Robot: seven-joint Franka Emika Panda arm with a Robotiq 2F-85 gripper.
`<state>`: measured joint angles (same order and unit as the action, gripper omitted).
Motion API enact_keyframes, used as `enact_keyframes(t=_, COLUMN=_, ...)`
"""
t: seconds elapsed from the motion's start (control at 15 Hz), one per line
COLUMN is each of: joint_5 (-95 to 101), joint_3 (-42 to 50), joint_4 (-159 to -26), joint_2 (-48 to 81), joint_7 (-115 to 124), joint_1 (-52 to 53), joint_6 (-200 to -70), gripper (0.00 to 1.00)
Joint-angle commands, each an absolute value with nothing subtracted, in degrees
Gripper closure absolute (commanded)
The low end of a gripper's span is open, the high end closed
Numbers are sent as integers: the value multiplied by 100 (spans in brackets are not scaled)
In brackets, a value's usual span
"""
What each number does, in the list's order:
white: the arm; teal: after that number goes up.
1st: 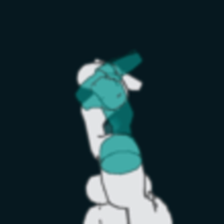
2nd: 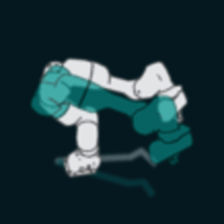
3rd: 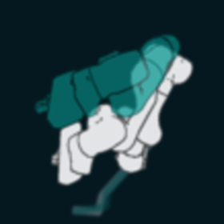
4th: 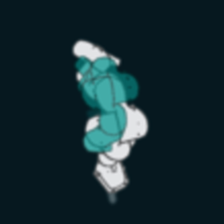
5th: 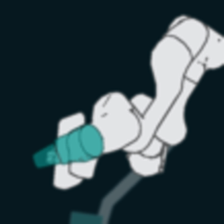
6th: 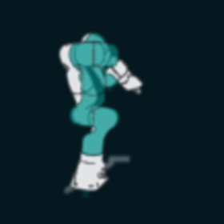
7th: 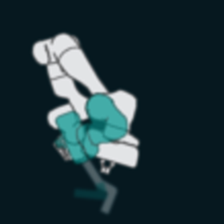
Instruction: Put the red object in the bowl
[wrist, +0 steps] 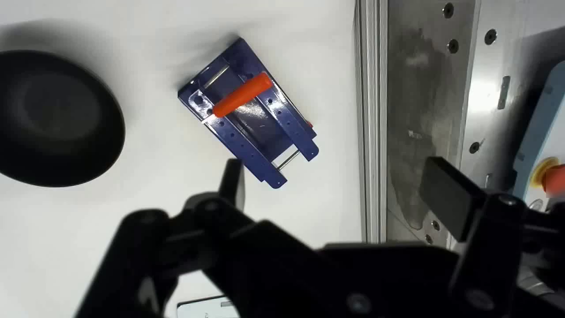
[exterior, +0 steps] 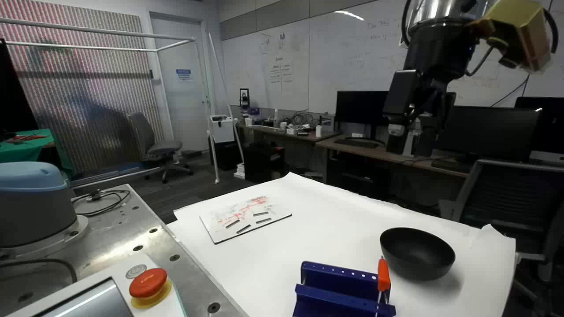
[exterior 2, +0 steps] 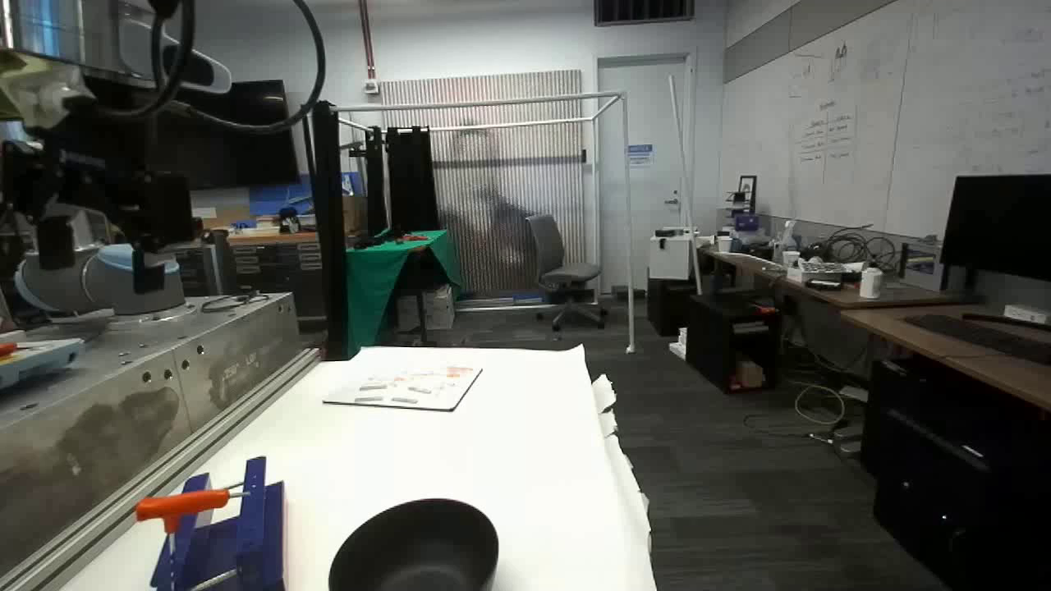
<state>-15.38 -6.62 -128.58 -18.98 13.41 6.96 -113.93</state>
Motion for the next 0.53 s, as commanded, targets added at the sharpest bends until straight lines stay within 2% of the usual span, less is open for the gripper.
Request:
enact_keyframes(t=0.0, joint_5=-1546, joint_3=-692, joint_4=-12820, joint_2=-1898, joint_7=1334, joint_1=660, joint_6=-11374, gripper=0)
enact_keyframes(t=0.33, joint_5=-1547, joint_3=-693, joint_4=-12779, joint_2=-1921, joint_7=1334, joint_1=659, joint_6=-11373, gripper=0)
enact_keyframes(t=0.47, joint_5=-1594, joint_3=-842, joint_4=-12657, joint_2=-1431, joint_7=1796, joint_1=687, joint_6=-11219, gripper=0)
